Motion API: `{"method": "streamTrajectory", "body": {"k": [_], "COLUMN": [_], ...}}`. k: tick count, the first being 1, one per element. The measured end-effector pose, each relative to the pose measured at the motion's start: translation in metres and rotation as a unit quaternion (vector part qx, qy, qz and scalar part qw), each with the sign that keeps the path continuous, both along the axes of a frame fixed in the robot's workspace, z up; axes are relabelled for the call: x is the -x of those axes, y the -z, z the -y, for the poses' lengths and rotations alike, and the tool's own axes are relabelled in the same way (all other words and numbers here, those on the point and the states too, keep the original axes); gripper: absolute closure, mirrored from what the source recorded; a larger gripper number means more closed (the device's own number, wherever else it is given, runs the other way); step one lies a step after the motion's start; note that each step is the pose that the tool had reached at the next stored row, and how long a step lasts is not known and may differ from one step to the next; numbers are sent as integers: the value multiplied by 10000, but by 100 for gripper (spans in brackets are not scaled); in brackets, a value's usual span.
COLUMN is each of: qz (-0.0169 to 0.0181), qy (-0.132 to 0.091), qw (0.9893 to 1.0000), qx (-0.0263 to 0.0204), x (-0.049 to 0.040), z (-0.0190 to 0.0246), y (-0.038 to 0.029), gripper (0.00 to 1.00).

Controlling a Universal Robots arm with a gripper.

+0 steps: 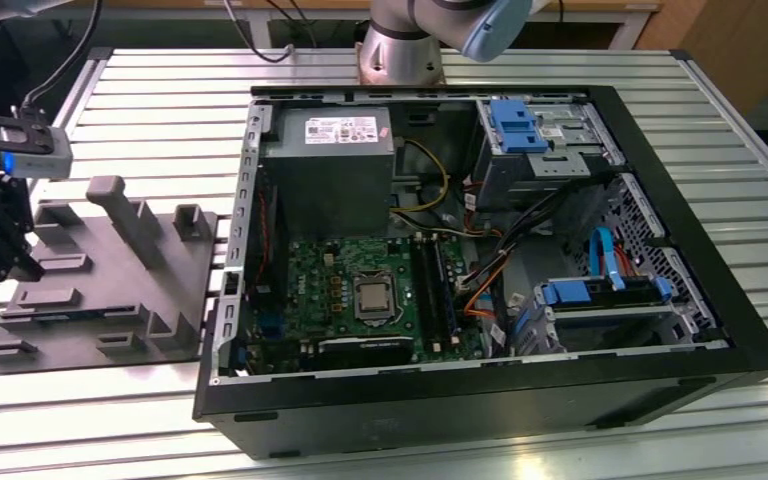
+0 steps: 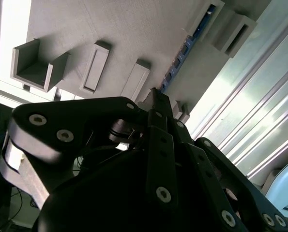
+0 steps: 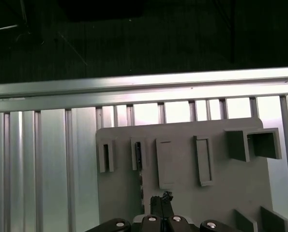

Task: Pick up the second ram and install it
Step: 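Pick up the second ram and move it above second insertion slot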

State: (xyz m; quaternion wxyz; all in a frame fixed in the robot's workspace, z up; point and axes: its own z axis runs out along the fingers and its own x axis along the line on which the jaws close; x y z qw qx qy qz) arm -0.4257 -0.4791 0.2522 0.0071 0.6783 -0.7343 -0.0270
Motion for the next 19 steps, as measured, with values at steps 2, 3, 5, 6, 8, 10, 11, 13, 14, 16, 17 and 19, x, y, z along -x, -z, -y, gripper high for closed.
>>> {"method": "streamTrajectory", "body": {"k": [2,3,5,6,8,10,11,13,14,16,17,19], "qz": [0,0,0,0,0,1,0,0,0,0,0,0], "qy": [-11,-16,-27,-32,-42,-54,-59,-69,-75,-86,-92,-105], "qw": [10000,10000,10000,10000,10000,10000,10000,10000,10000,10000,10000,9999], "qx": [0,0,-1,0,0,-1,0,0,0,0,0,0], "x": [0,-1,-2,-2,-3,-3,-4,-4,-4,-5,-5,-6], "z": [1,2,3,4,4,5,5,6,6,6,7,9], "y": [11,16,26,31,43,56,61,72,78,88,93,103], "gripper": [89,89,89,89,89,89,89,89,89,89,89,89]}}
